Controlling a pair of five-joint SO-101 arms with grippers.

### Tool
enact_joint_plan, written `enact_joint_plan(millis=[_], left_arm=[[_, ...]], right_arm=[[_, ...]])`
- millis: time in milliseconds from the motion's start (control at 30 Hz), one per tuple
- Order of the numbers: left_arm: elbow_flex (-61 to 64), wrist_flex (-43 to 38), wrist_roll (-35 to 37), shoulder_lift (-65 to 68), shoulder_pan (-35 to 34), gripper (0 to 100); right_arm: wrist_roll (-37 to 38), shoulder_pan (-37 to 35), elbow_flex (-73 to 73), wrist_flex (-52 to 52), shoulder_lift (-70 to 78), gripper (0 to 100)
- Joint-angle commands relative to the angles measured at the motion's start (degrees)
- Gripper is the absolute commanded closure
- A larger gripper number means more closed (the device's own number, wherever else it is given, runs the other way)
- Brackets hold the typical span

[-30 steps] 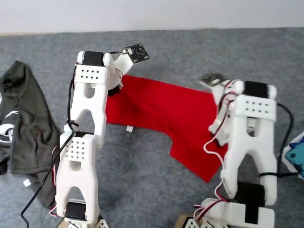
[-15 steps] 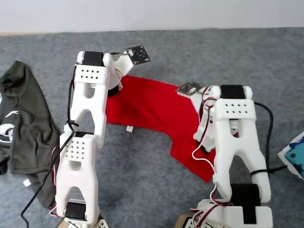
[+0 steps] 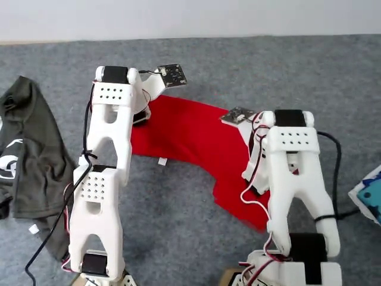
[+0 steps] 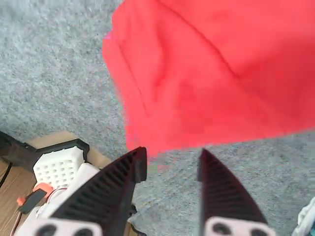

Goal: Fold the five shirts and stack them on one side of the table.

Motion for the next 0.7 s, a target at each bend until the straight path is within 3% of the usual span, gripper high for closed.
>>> enact_joint_plan(millis=[0, 500, 667], left_arm=[[-0.31, 1.41, -0.26, -5.8, -1.32, 85], [-0.31, 1.41, -0.53, -16.97, -8.18, 84], [-0.31, 1.32, -0.26, -14.33, -8.97, 93]], right_arm=[[0.7, 0.84, -2.99, 2.42, -5.23, 77.5], [0.35, 0.92, -2.99, -3.21, -9.27, 77.5], [-1.32, 0.92, -2.9, -6.37, -9.19, 77.5]])
